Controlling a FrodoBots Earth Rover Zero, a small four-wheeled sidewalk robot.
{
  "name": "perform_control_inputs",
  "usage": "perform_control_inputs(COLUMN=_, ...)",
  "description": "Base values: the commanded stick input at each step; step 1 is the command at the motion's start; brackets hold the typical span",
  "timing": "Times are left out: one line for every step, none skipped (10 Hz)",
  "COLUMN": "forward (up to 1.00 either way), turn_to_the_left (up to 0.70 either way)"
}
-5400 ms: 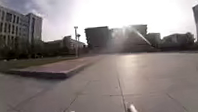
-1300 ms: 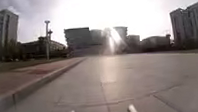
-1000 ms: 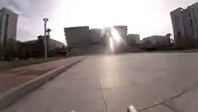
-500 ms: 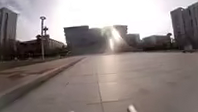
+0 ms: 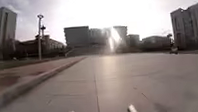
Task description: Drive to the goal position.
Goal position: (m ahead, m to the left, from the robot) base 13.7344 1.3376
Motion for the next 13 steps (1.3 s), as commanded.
perform_control_inputs(forward=1.0, turn_to_the_left=0.0)
perform_control_inputs(forward=1.0, turn_to_the_left=0.0)
perform_control_inputs(forward=1.0, turn_to_the_left=0.0)
perform_control_inputs(forward=1.0, turn_to_the_left=0.0)
perform_control_inputs(forward=1.0, turn_to_the_left=0.0)
perform_control_inputs(forward=1.0, turn_to_the_left=0.0)
perform_control_inputs(forward=1.0, turn_to_the_left=0.0)
perform_control_inputs(forward=1.0, turn_to_the_left=0.0)
perform_control_inputs(forward=1.0, turn_to_the_left=0.0)
perform_control_inputs(forward=1.0, turn_to_the_left=0.0)
perform_control_inputs(forward=1.0, turn_to_the_left=0.0)
perform_control_inputs(forward=1.0, turn_to_the_left=0.0)
perform_control_inputs(forward=1.0, turn_to_the_left=0.0)
